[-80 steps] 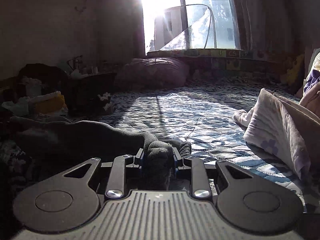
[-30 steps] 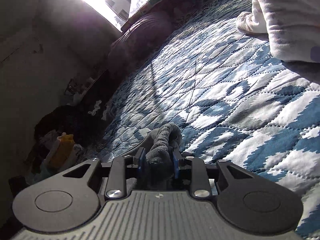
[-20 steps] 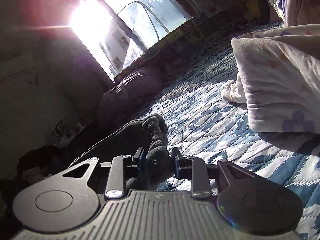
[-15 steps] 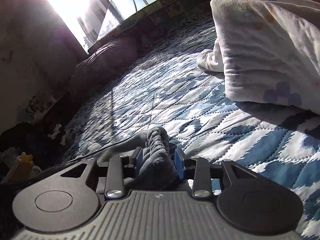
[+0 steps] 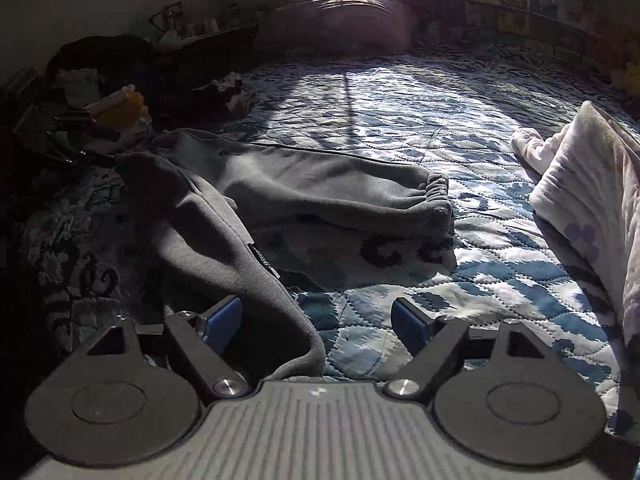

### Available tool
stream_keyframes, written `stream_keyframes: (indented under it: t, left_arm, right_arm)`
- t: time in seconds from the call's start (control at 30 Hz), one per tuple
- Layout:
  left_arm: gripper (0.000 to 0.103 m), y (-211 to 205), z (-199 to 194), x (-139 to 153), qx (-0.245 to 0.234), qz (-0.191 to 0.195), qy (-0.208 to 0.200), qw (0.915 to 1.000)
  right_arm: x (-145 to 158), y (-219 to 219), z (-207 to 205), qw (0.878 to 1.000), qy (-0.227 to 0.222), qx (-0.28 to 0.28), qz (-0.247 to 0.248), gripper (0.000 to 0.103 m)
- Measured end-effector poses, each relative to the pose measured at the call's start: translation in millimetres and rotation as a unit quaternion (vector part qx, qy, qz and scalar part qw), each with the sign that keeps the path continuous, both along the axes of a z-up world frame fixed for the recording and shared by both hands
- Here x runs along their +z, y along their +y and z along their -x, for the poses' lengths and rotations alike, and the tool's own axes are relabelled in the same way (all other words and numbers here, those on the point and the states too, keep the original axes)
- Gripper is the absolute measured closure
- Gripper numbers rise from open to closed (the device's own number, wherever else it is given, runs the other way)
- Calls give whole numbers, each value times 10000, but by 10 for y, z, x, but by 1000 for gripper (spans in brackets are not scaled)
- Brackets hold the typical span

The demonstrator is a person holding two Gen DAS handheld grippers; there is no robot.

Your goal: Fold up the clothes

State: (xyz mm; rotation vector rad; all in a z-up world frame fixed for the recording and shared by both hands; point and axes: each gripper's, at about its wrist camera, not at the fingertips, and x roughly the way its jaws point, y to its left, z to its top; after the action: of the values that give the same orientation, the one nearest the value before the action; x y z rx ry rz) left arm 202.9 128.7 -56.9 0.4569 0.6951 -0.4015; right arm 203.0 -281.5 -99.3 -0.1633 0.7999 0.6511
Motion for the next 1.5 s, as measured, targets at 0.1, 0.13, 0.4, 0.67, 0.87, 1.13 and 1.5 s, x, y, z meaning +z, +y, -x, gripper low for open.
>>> stream_keyframes:
  t: [0.1, 0.13, 0.4, 0.67, 0.87, 1.13, 1.5]
  left_arm:
    - [41, -101, -53, -101, -388, -530, 108, 9978]
    - [41, -135, -71, -135, -518, -706, 144, 9961]
    - [98, -64, 74, -73, -215, -799, -633, 9946]
    - [98, 44, 298, 82, 212, -611, -1554, 9857]
    - [98, 80, 685, -73, 23, -939, -1916, 9770]
    - [98, 194, 1455, -825, -941, -2060, -1249, 9660]
    - [81, 815, 1514, -370, 271, -86, -398, 9988]
  right_arm:
    - [-236, 129, 43, 9982, 349, 146, 460, 20]
    - [-290, 141, 55, 9980, 413, 106, 466, 21]
    - [-227, 129, 181, 9994, 92, -215, 257, 80]
    - [506, 391, 411, 9304, -3192, -266, 1784, 80]
    - [149, 476, 667, 8279, -4447, 1196, 3202, 80]
    - [-426, 317, 1485, 7751, -3794, 3365, 3770, 80]
    - [237, 420, 1697, 8979, -1327, 3270, 2633, 40]
